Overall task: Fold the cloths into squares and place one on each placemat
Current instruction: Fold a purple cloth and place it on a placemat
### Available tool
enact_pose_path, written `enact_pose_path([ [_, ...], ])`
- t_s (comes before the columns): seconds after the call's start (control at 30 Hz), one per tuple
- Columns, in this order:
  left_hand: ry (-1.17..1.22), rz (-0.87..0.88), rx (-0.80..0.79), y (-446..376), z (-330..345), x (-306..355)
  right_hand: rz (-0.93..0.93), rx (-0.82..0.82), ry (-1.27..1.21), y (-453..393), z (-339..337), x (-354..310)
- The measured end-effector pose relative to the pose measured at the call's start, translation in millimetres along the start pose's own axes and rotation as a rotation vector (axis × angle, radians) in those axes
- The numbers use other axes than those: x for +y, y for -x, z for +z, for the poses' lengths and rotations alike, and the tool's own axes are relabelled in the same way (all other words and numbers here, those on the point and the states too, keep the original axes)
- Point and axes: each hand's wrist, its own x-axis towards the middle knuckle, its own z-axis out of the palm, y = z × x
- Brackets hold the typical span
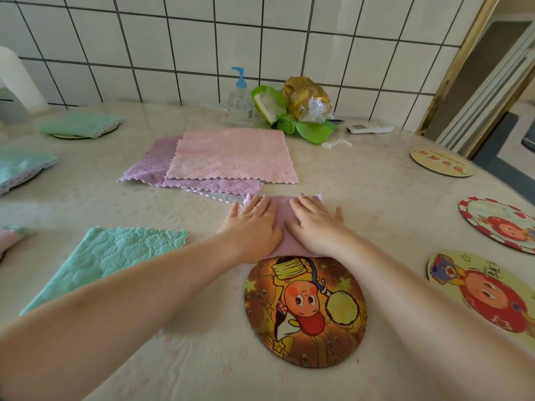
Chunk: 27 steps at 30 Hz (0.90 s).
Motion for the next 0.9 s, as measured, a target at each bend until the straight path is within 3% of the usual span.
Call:
enact_pose_path([
  [0.37, 0.039, -0.040, 0.003, 5, -3, -8, 0.095, -0.027, -0.050, 6, -6, 17],
  [0.53, 0.233, -0.042, 0.179, 23, -9, -22, 0.150, 0.181, -0.285, 28, -23, 41],
  [0.73, 0.290, -0.052, 0.095, 25, -11, -40, 0.140, 0.167, -0.492, 39, -23, 40],
  [0.9, 0.384, 0.001, 0.172, 25, -13, -27, 0.132, 0.220, -0.596, 36, -19, 32],
])
